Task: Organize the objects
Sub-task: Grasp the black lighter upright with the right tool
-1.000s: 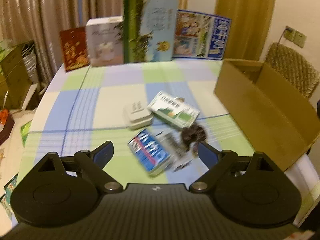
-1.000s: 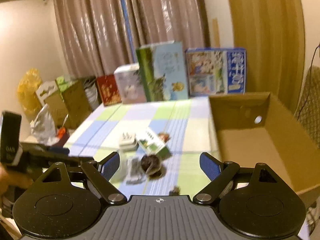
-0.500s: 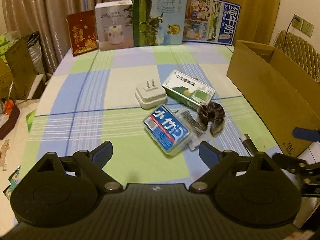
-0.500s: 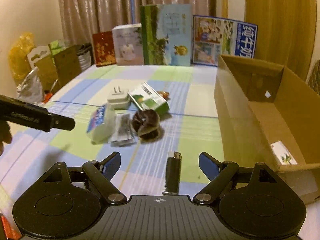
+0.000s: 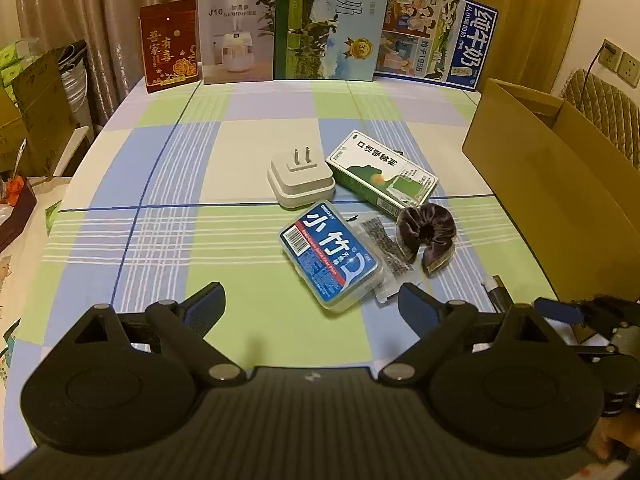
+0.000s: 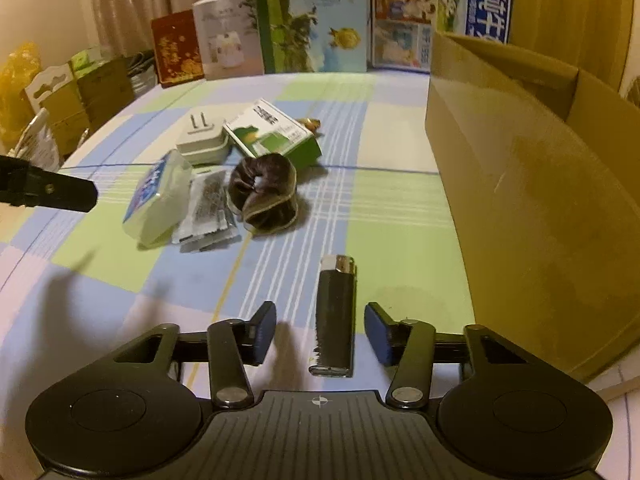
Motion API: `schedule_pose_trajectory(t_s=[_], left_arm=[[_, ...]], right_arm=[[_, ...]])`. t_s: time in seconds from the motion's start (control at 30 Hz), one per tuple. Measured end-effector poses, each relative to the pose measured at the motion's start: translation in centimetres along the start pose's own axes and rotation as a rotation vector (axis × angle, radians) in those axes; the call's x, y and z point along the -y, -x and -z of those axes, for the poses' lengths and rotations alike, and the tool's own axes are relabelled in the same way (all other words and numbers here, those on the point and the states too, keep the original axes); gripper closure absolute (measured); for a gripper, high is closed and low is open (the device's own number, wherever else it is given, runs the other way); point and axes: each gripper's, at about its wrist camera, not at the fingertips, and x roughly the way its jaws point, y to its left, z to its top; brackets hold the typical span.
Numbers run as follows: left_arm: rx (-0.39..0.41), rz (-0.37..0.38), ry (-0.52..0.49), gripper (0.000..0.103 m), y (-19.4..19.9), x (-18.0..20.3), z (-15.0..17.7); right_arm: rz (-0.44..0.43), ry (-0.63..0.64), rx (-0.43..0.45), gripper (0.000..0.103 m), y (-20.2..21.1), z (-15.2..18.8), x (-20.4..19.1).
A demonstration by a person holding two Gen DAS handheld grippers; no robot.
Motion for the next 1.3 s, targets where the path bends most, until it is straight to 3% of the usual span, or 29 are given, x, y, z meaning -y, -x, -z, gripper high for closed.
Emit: schedule_pose_trajectory(t_s=[0.13, 0.27, 0.53, 0.8, 1.0, 1.3], left_arm=[[-0.011, 0.003, -0.009, 0.011, -0.3, 0.2, 0.1], [-0.020, 0.001, -0.009, 0.011, -0.6, 0.1, 0.1], [-0.029, -0.001, -0.009, 0.011, -1.1, 0.2, 0.1], [-0.032, 0.002, 0.003, 0.011, -2.1, 0.3, -0.7], [-0.048, 0.010, 0.029, 0.011, -3.8, 0.2, -1.7], [-0.074, 0.021, 0.070, 0.012, -6.5, -0.2, -2.3]], right_arm=[[0.031, 0.003, -0.004, 0.066, -0.4, 0.0, -0.2], [0.048, 0.010, -0.006, 0.084, -0.4, -0.1, -0.5], [0.004, -0.016, 0.007, 0.084, -0.3, -1.0, -1.1], [-0.034, 0.005, 0.099, 0.084, 1.1, -5.3, -1.7], [-0.040, 0.024, 0.120, 0.084, 0.4, -7.8, -1.3], [-0.046, -0.009, 0.098, 0.084, -0.1, -7.7, -0.5]])
